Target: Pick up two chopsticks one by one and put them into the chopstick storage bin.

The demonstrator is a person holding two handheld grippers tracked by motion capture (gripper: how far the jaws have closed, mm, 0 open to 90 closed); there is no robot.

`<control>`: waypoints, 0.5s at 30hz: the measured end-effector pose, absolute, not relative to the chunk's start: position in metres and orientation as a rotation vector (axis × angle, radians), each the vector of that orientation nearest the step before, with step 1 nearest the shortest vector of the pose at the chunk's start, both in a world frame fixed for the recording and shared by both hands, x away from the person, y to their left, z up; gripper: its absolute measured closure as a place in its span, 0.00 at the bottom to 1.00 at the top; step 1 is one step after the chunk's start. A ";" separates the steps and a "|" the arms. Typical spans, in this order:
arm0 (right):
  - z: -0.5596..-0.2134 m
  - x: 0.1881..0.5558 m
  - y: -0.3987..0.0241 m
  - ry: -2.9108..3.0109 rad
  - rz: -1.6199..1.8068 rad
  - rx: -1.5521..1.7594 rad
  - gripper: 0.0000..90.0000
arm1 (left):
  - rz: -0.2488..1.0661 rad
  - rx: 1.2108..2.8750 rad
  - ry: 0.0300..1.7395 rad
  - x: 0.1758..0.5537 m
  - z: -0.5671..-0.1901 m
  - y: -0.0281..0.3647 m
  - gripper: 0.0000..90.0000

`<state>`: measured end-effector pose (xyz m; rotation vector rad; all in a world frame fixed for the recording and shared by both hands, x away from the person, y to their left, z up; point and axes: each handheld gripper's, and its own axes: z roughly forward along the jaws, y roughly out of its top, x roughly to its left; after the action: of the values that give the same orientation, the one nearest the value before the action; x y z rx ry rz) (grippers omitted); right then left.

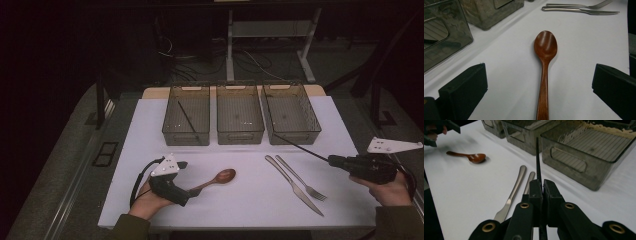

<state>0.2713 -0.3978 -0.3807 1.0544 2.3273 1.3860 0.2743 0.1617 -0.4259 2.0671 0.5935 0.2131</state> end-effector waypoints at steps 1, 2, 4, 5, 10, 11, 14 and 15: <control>-0.380 0.273 -0.396 2.326 1.392 1.052 0.96 | 0.212 2.065 0.593 0.275 -0.426 0.162 0.00; -0.378 0.274 -0.395 2.324 1.388 1.054 0.96 | 0.211 2.063 0.594 0.275 -0.426 0.162 0.00; -0.376 0.277 -0.391 2.323 1.388 1.057 0.95 | 0.211 2.058 0.594 0.275 -0.426 0.162 0.00; -0.375 0.278 -0.389 2.320 1.387 1.064 0.96 | 0.212 2.057 0.595 0.275 -0.426 0.162 0.00; -0.370 0.286 -0.378 2.308 1.394 1.078 0.95 | 0.213 2.059 0.597 0.276 -0.426 0.163 0.00; -0.369 0.288 -0.375 2.307 1.394 1.076 0.96 | 0.213 2.059 0.597 0.276 -0.426 0.163 0.00; -0.367 0.291 -0.366 2.311 1.388 1.083 0.96 | 0.213 2.056 0.596 0.276 -0.426 0.162 0.00; -0.367 0.293 -0.363 2.312 1.389 1.073 0.95 | 0.212 2.054 0.597 0.275 -0.427 0.162 0.00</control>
<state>0.2928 -0.3626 -0.3668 1.0731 2.3121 1.3890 0.2754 0.1620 -0.4266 2.0544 0.5968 0.2118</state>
